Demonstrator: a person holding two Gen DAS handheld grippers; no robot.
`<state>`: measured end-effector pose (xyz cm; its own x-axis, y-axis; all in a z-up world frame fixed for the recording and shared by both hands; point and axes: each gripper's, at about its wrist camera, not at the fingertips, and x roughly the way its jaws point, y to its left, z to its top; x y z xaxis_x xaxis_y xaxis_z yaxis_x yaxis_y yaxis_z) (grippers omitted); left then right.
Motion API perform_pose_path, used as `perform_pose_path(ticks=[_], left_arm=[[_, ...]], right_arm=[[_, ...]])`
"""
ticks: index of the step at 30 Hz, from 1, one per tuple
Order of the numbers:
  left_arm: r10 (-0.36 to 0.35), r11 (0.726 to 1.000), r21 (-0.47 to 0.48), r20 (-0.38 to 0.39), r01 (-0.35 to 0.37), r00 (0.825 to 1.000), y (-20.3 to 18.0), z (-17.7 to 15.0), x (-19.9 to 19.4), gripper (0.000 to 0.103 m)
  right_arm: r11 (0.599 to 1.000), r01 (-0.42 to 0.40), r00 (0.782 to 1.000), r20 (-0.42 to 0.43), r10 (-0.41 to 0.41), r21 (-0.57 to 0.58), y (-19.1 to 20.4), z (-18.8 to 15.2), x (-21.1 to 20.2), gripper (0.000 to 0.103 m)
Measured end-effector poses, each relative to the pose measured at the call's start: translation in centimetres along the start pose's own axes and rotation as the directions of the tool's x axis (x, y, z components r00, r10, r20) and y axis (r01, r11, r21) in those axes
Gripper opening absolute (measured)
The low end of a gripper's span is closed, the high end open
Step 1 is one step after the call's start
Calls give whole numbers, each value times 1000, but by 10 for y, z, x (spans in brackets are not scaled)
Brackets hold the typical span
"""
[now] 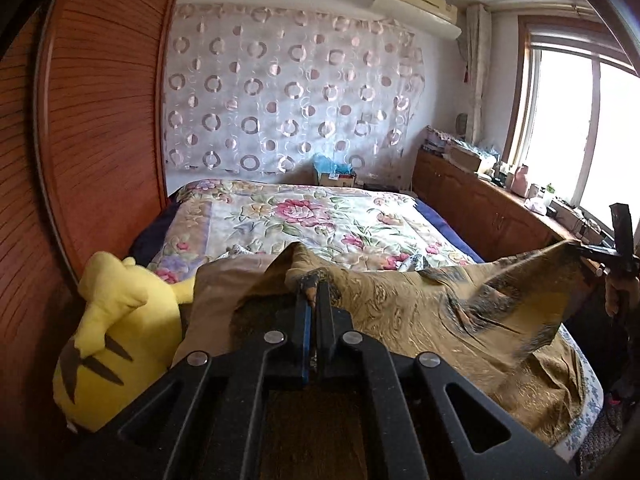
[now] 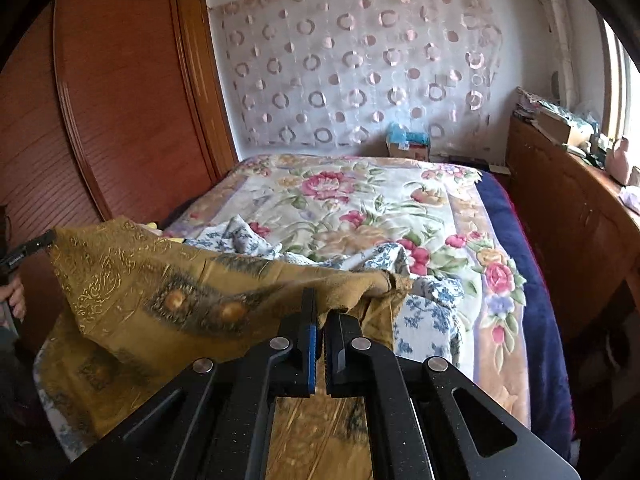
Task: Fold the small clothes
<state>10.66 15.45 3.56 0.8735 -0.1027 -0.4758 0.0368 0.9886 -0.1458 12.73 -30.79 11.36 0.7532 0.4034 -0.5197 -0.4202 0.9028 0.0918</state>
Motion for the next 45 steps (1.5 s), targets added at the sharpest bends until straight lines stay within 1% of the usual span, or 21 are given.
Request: perform_pose_path(ticks=[4, 8, 13, 16, 20, 23, 26, 28, 30, 32, 33, 34, 35, 36, 37, 38, 39, 41, 42, 45], left_arm=[[7, 1000, -10, -14, -7, 1000, 2, -22, -17, 2], [16, 999, -31, -35, -17, 999, 6, -50, -32, 2], [7, 998, -66, -49, -10, 999, 6, -71, -49, 2], [2, 996, -86, -65, -8, 998, 6, -86, -60, 2], [19, 997, -71, -108, -27, 994, 2, -107, -68, 2], [25, 996, -83, -130, -36, 991, 8, -115, -70, 2], [40, 995, -80, -161, -54, 986, 12, -125, -64, 2], [52, 995, -74, -181, -67, 982, 12, -129, -58, 2], [65, 994, -70, -199, -80, 978, 13, -134, -56, 2], [69, 994, -64, -206, -84, 976, 12, -134, -54, 4], [73, 995, -56, -206, -86, 976, 12, -134, -55, 6], [76, 995, -47, -203, -88, 976, 11, -133, -55, 12], [78, 995, -42, -199, -88, 977, 12, -133, -57, 17], [76, 996, -38, -191, -84, 979, 11, -132, -58, 27], [71, 996, -36, -183, -79, 981, 12, -131, -60, 38], [68, 997, -35, -169, -75, 983, 12, -128, -63, 41], [67, 997, -36, -165, -74, 984, 13, -127, -64, 41], [68, 997, -35, -161, -75, 985, 14, -123, -65, 42], [69, 997, -34, -158, -75, 985, 14, -121, -65, 44], [98, 994, -23, -137, -102, 986, 14, -116, -64, 45]], right_arm=[[1000, -4, 1000, -10, 4, 0, 3, -29, -27, 2], [1000, -11, 999, -43, 11, 9, 8, -60, -47, 2], [1000, -20, 998, -61, 21, 19, 14, -93, -67, 2], [999, -32, 998, -57, 34, 40, 15, -103, -76, 2], [997, -30, 997, -67, 35, 68, 14, -117, -89, 2], [995, -26, 995, -90, 35, 101, 10, -130, -92, 2], [993, -22, 991, -126, 36, 115, 11, -138, -90, 2], [992, -31, 984, -171, 51, 120, 13, -149, -84, 2], [997, 3, 981, -195, 13, 83, 21, -151, -79, 2], [999, 28, 980, -200, -18, 47, 25, -149, -75, 3], [999, 40, 981, -192, -33, 34, 26, -145, -76, 5], [998, 55, 982, -183, -50, 20, 28, -139, -76, 8], [997, 70, 982, -175, -67, 12, 31, -135, -78, 18], [996, 86, 983, -164, -85, 4, 31, -128, -78, 30], [995, 99, 984, -149, -99, -7, 33, -124, -81, 34], [993, 113, 985, -132, -114, -18, 35, -119, -83, 41], [991, 131, 984, -115, -133, -30, 36, -113, -85, 47], [984, 174, 981, -82, -177, -45, 40, -104, -88, 51], [981, 191, 979, -65, -193, -47, 43, -102, -88, 52], [978, 206, 978, -20, -207, -31, 47, -92, -91, 55]])
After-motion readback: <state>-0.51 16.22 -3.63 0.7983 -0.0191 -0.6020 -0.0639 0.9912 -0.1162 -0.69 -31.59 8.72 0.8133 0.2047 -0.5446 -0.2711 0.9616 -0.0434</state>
